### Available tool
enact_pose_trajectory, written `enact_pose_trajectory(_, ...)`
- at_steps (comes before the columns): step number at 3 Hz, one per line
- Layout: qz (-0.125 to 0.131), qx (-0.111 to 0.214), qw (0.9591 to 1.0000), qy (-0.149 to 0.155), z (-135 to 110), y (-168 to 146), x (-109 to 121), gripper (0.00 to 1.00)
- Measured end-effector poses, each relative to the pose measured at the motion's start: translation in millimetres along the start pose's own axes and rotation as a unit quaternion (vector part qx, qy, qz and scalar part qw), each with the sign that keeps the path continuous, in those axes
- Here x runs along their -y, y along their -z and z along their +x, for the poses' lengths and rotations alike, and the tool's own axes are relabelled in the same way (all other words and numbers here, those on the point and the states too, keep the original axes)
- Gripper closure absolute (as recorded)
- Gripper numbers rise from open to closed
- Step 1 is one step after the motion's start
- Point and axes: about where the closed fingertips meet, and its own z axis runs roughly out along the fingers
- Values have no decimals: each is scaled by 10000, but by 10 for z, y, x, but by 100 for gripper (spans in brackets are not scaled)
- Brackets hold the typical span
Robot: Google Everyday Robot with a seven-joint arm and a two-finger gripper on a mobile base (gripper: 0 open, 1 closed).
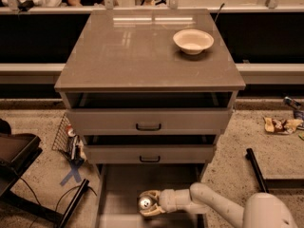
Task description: Pick 7up can from bottom drawer and place on counter
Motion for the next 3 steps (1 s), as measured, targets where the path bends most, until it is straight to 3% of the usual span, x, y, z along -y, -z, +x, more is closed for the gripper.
enact_pose_trajectory(1, 308, -58, 9994, -112, -740, 326, 154, 100)
enact_pose_trajectory(2, 484, -218, 9982, -271, -1786, 552, 81, 100)
enact_pose_trajectory(3, 527, -441, 9973, -243, -2436, 614, -134, 100)
